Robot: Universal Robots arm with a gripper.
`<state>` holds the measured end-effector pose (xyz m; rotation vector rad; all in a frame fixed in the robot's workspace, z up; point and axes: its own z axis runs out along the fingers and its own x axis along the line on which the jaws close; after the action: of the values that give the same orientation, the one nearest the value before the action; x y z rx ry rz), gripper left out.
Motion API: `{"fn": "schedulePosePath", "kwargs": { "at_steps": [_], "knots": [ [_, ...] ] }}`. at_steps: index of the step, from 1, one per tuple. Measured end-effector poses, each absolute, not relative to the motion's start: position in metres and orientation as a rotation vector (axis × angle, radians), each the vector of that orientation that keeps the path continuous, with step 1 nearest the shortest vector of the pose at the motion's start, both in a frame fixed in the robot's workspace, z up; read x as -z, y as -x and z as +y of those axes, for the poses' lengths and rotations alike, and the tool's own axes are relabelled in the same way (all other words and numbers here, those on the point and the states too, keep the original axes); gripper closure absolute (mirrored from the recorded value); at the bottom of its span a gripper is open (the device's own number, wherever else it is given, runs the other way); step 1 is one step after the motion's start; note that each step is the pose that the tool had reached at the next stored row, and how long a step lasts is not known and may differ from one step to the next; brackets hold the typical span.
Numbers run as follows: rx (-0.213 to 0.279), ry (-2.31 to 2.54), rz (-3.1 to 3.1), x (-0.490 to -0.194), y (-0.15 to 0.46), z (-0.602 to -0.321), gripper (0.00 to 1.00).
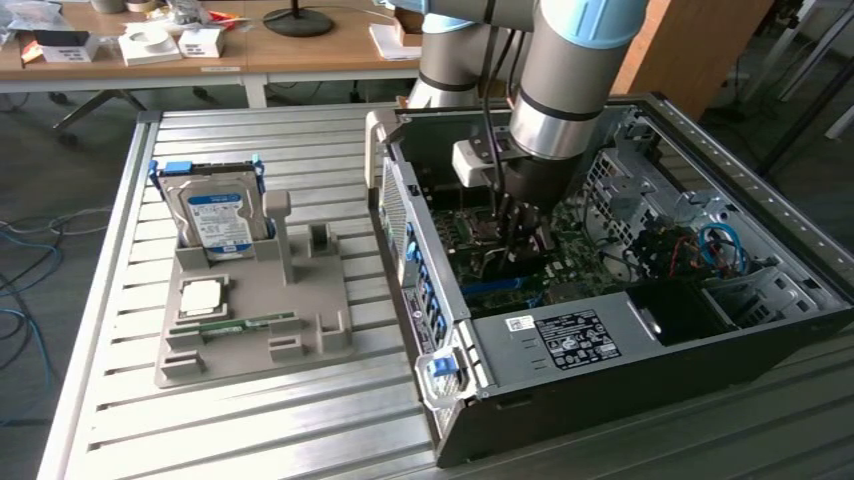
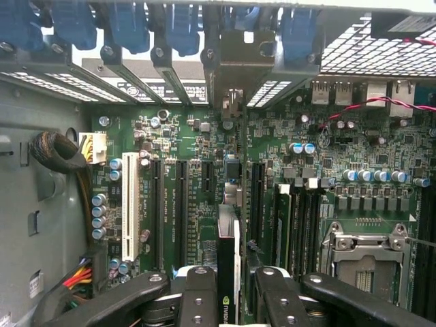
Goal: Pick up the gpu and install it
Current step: 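Insert the gpu into the slot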
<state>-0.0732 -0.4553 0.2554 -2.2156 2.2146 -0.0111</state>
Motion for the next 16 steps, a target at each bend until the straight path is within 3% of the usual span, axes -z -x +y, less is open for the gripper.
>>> {"fn": "schedulePosePath", "kwargs": {
  "at_steps": [16],
  "knots": [
    [0.039,2.203,2.201,-0.2554,0.0783,-0.4553,0.74]
  ]
}}
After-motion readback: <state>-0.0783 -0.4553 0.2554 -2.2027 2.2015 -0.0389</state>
